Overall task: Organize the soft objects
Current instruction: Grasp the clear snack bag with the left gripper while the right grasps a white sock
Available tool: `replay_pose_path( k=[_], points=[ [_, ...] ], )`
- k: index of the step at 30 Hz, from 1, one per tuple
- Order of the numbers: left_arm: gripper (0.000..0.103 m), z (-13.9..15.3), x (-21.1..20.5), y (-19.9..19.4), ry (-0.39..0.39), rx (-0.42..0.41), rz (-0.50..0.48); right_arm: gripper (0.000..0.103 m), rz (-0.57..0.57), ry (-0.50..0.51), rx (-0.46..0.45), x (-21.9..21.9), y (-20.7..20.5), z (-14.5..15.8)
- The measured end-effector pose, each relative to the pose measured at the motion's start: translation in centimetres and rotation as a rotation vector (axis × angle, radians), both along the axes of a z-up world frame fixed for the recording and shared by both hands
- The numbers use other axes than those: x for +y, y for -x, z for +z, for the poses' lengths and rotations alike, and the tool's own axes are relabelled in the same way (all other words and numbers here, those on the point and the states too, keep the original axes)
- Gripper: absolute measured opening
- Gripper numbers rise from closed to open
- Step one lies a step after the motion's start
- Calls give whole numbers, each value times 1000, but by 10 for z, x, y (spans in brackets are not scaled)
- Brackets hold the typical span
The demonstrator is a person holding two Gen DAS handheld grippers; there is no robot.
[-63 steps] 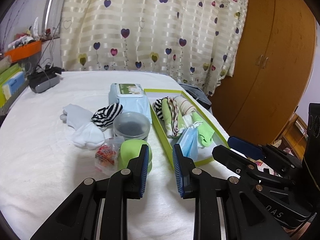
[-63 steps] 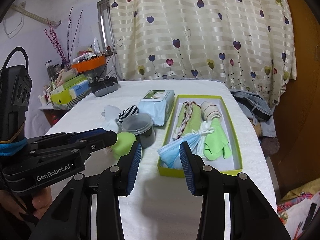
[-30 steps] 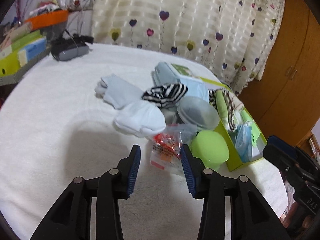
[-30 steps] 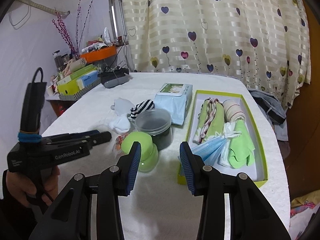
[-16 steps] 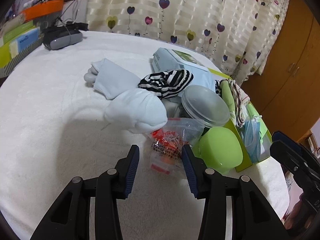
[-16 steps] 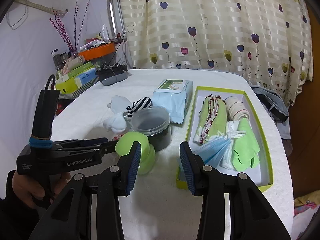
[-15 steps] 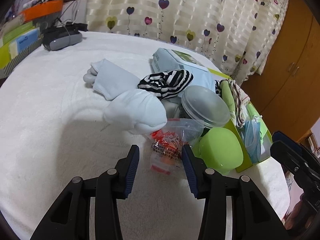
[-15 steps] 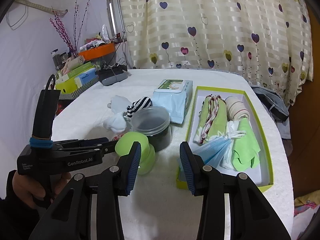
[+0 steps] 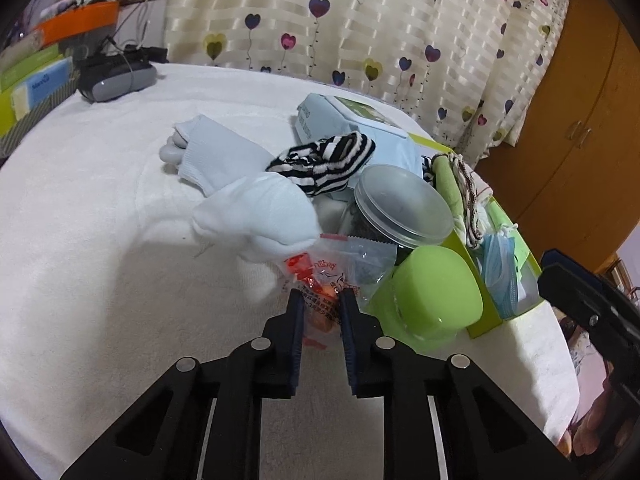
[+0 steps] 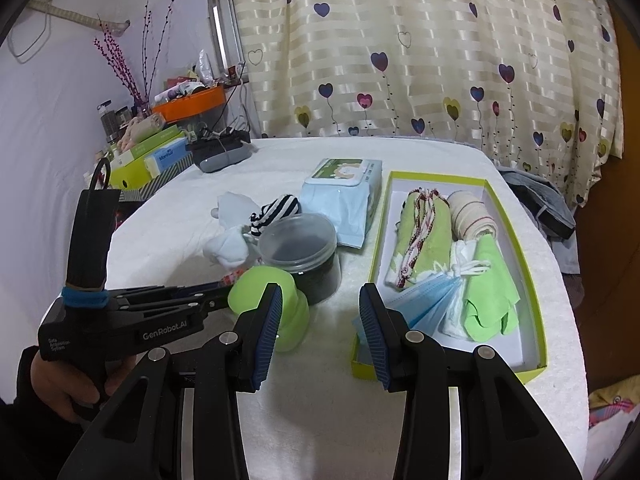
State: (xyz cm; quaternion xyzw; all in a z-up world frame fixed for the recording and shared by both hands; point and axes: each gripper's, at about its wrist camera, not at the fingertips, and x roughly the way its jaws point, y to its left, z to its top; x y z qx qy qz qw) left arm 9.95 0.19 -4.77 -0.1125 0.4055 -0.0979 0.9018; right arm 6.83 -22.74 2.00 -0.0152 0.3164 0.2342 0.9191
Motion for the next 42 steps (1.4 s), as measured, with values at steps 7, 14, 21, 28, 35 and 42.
replay_pose_path(
  k=[7, 14, 21, 28, 35, 42],
  points=[
    [15, 9, 19, 23, -9, -32, 20, 41, 44, 2, -13, 19, 4, 5],
    [15, 19, 57, 46, -12, -70, 92, 41, 133, 23, -12, 62, 5, 6],
    [15, 22, 101, 59, 4, -95, 183, 41, 212, 50, 6, 106, -1, -2],
    [15, 13, 133, 56, 28, -80, 245, 41, 246, 111, 43, 145, -15, -18],
    [15, 5, 150, 50, 60, -70, 258, 41, 217, 206, 68, 174, -35, -36],
    [15, 4, 152, 45, 67, -66, 257, 41, 152, 286, 80, 186, -50, -49]
  ],
)
